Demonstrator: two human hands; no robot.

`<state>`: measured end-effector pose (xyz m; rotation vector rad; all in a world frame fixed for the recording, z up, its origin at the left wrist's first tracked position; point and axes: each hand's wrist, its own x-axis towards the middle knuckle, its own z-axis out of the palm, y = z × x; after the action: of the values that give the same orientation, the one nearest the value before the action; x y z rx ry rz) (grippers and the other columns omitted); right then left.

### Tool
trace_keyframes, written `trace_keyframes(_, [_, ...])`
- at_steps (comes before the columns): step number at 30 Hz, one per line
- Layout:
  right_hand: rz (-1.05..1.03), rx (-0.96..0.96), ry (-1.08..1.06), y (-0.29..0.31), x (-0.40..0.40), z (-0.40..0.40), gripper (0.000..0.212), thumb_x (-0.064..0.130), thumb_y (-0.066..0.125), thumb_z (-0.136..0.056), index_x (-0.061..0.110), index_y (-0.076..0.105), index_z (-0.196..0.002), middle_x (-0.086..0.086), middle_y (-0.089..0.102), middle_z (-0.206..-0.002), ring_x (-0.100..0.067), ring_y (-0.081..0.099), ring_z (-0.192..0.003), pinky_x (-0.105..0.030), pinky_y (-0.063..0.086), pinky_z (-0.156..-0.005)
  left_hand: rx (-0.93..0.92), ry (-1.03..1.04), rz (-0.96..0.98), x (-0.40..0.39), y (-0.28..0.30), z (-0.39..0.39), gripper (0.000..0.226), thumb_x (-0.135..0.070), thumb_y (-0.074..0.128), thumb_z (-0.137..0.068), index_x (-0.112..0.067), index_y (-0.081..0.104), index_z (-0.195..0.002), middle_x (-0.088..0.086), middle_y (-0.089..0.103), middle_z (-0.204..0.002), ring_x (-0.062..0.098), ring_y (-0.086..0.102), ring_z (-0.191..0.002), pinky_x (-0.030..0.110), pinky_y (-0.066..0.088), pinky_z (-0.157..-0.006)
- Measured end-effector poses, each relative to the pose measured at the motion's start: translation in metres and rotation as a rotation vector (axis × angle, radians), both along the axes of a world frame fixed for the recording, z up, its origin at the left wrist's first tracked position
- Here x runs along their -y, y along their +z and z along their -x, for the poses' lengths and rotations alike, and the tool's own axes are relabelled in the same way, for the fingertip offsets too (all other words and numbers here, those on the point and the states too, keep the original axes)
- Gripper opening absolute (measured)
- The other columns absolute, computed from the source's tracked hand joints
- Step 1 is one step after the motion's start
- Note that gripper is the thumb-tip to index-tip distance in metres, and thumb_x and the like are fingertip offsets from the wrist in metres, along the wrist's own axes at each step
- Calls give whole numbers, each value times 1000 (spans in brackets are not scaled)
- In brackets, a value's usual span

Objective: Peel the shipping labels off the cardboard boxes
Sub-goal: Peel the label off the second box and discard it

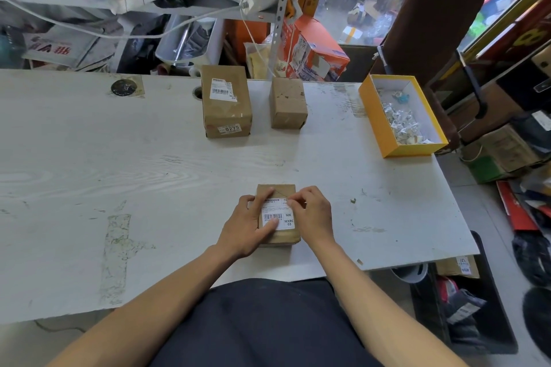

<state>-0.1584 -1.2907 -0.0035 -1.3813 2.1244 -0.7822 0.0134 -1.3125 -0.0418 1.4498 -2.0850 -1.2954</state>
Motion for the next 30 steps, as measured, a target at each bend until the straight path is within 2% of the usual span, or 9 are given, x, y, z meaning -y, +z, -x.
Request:
trace_keyframes(12, [-21, -48, 31, 0, 1, 0, 4, 11, 64, -88, 12, 67, -86, 3, 58, -94, -9, 56, -84, -22, 47, -79, -8, 5, 4, 0, -1, 0, 70, -70, 42, -77, -59, 19, -142, 1, 37, -138, 19, 53, -115, 42, 53, -89])
trace_keyframes(17, [-41, -74, 55, 1, 0, -1, 4, 13, 61, -91, 12, 64, -88, 3, 55, -96, -9, 54, -84, -19, 42, -77, -2, 5, -6, 0, -2, 0, 70, -71, 42, -77, -60, 19, -142, 0, 36, -138, 19, 52, -117, 40, 51, -91])
trace_keyframes(22, [-11, -106, 51, -1, -2, -4, 3, 13, 61, -91, 15, 60, -90, 5, 52, -95, -10, 54, -83, -24, 47, -78, 0, 0, -7, 0, -2, -1, 70, -70, 42, -77, -61, 18, -142, 2, 36, -138, 20, 51, -118, 42, 51, -92])
trace_keyframes(26, [27, -4, 12, -4, -4, -2, 21, 15, 71, -85, 18, 68, -106, 2, 58, -97, -12, 60, -85, -23, 50, -80, -5, 3, -12, 0, -1, -1, 70, -70, 43, -77, -60, 18, -142, 2, 36, -137, 20, 52, -117, 41, 51, -92])
trace_keyframes(30, [12, 88, -20, -4, -5, -3, 16, 15, 75, -80, 17, 75, -96, 6, 58, -95, -10, 62, -85, -22, 50, -81, 0, 3, -7, 0, -2, -1, 70, -69, 43, -78, -60, 18, -142, 1, 36, -137, 20, 51, -118, 40, 51, -92])
